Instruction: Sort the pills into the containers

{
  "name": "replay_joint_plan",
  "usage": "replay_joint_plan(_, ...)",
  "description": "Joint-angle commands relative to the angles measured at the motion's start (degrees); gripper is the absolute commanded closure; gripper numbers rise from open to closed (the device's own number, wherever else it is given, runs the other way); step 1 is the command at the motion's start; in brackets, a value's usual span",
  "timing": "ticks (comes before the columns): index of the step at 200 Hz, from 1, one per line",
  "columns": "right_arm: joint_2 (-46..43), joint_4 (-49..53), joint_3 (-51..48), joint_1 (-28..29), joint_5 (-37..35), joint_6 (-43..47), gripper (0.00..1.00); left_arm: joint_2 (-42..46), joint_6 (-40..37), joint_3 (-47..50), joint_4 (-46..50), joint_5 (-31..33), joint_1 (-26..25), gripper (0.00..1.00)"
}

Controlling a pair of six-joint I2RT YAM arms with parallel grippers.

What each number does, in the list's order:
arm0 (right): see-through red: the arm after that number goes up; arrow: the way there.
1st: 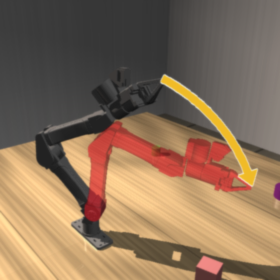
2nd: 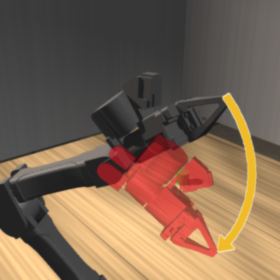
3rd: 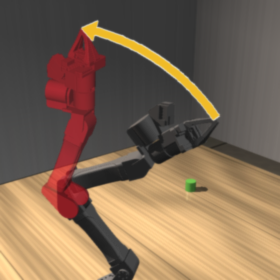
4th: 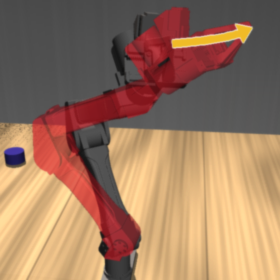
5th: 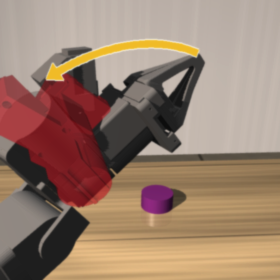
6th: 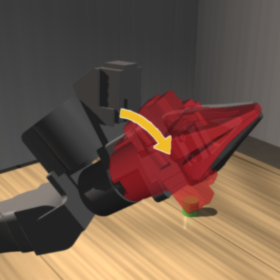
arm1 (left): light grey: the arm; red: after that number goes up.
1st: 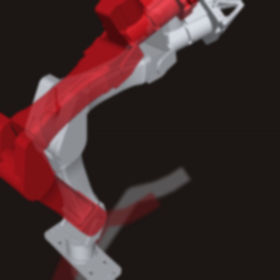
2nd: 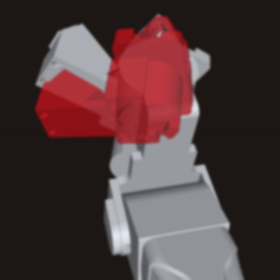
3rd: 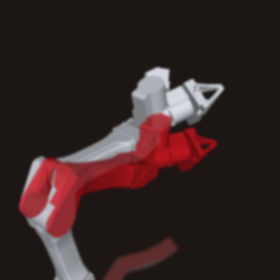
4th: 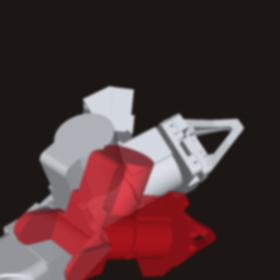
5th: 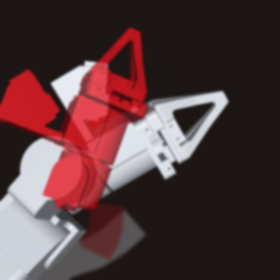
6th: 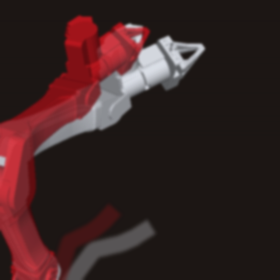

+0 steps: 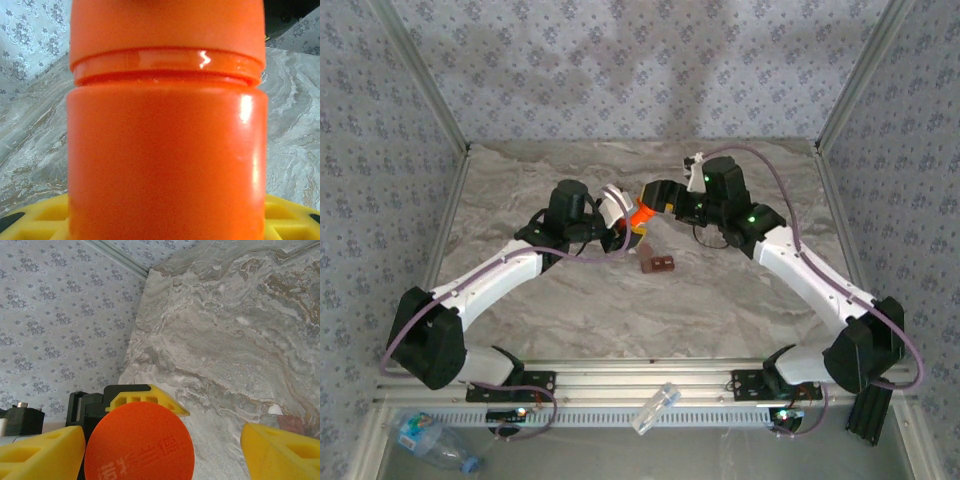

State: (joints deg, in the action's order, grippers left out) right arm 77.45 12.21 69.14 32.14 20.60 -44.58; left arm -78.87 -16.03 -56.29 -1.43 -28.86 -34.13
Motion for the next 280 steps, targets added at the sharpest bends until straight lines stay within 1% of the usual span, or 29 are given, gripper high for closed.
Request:
replay_joint_plan(1, 0.8, -2.9, 0.3, 0.7, -0.7, -1.5, 0.21, 0.0, -0.9, -2.2, -0.9, 0.1, -0.2, 1.0)
replay_joint_plan(64, 2.0, -4.8, 0.0, 1.8, 0.5, -2.5, 0.3, -0.2, -0.9, -2.3, -1.2, 0.3, -0.5, 1.0)
replay_joint_plan(89, 2.0, -5.3, -0.1, 2.0, 1.0, -2.6, 0.36, -0.2, -0.9, -2.3, -1.3, 0.3, -0.4, 1.0)
replay_joint_plan(123, 2.1, -6.6, -0.3, 2.5, 2.3, -3.5, 0.34, -0.3, -0.8, -2.5, -1.6, 0.4, -0.5, 1.0)
replay_joint_plan(162, 1.5, -7.3, -0.3, 2.8, 2.6, -4.0, 0.36, -0.4, -0.7, -2.7, -1.6, 0.5, -0.5, 1.0)
replay_joint_plan(167, 1.5, -7.3, -2.2, 2.8, 2.6, -4.0, 0.36, -0.4, -0.8, -2.7, -1.5, 0.5, -0.5, 1.0)
replay_joint_plan(199, 1.0, -8.6, -3.2, 3.0, 3.4, -5.1, 0.37, -0.4, -0.8, -2.9, -1.5, 0.6, -0.5, 1.0)
replay_joint_plan(224, 0.9, -9.2, -3.4, 3.2, 3.9, -5.3, 0.44, -0.5, -0.8, -2.8, -1.5, 0.8, -0.6, 1.0)
replay_joint_plan(253, 1.4, -10.0, -3.7, 3.2, 5.2, -4.4, 0.57, -0.6, -0.6, -3.0, -1.5, 0.7, -0.7, 1.0)
replay_joint_plan(267, 1.9, -9.4, -3.2, 2.8, 6.3, -1.9, 0.62, -0.4, -0.6, -3.1, -1.1, 0.4, -0.7, 1.0)
replay_joint_plan(280, 2.5, -8.8, -3.0, 1.2, 8.6, 1.5, 0.65, -0.3, -0.5, -3.2, -0.7, -0.1, -0.7, 1.0)
